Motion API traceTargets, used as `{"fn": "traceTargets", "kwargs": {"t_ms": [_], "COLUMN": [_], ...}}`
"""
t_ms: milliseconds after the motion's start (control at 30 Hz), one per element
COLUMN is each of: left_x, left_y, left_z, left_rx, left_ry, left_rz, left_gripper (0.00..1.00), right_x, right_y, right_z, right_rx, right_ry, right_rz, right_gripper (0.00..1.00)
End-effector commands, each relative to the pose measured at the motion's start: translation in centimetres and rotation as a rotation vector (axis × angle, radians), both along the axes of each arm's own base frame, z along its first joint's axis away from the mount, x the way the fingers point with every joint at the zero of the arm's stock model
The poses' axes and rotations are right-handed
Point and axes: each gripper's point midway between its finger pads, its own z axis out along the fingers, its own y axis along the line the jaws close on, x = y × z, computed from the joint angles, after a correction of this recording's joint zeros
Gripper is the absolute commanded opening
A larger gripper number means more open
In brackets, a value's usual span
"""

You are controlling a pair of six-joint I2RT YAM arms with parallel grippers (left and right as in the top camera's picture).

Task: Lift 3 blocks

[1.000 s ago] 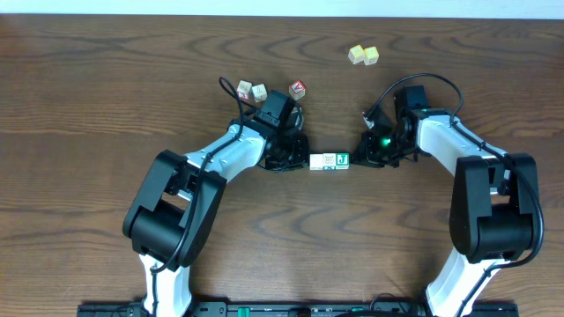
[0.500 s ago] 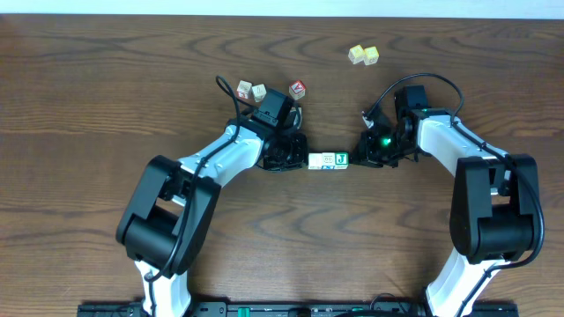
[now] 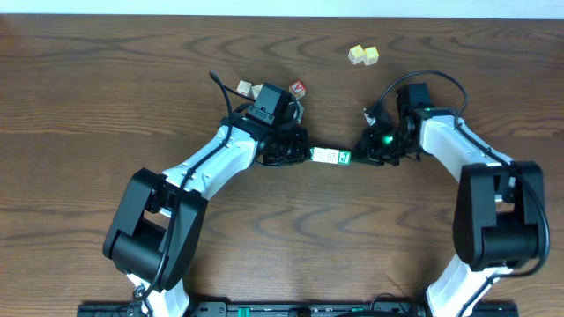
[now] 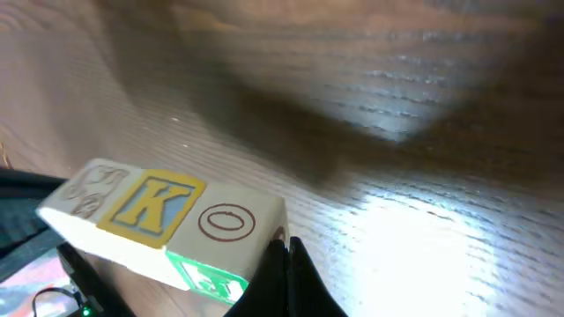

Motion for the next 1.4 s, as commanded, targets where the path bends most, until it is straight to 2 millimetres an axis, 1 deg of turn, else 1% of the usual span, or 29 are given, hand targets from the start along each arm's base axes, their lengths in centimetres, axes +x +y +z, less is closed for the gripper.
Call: {"fn": "traceTargets", "kwargs": {"t_ms": [0, 100, 167, 233, 300, 333, 600, 767, 1367], "left_x": [-0.9, -0.9, -0.9, -0.9, -0.8, -0.8, -1.3, -1.3, -1.6], "left_y": [-1.6, -1.7, -1.8, -1.8, -1.8, -1.8, -1.5, -1.5, -1.4], "left_z": [1.1, 1.2, 1.5, 2.5, 3.6, 3.8, 3.4, 3.4, 3.3], "left_rx": [-0.062, -0.063, -0.069, -0.080, -0.090, -0.092, -0.077, -0.077, -0.076], "left_ry": [0.013, 0.011, 0.006, -0.015, -0.043, -0.045, -0.014, -0.010, 0.014], "left_rz": [-0.046, -0.048, -0.050, -0.051, -0.050, -0.050, -0.046, -0.043, -0.031], "left_gripper": [0.07, 0.07, 0.07, 0.07, 0.07, 0.07, 0.07, 0.07, 0.07], "right_x": [-0.7, -0.9, -1.2, -1.4, -1.7, -1.7, -1.8, -1.7, -2.1], "right_y": [3.3, 3.2, 3.1, 3.1, 3.6, 3.7, 3.9, 3.9, 4.2], "right_z": [4.9, 5.2, 4.9, 4.6, 4.6, 4.6, 4.9, 5.9, 6.0], "right_rx": [0.171, 0.163, 0.146, 0.124, 0.126, 0.126, 0.132, 0.135, 0.146], "right_ry": [-0.056, -0.056, -0.043, -0.036, -0.036, -0.036, -0.031, -0.059, -0.041], "right_rz": [0.058, 0.059, 0.059, 0.062, 0.076, 0.079, 0.073, 0.075, 0.077], "right_gripper": [0.01, 0.01, 0.01, 0.01, 0.01, 0.01, 0.01, 0.01, 0.01]}}
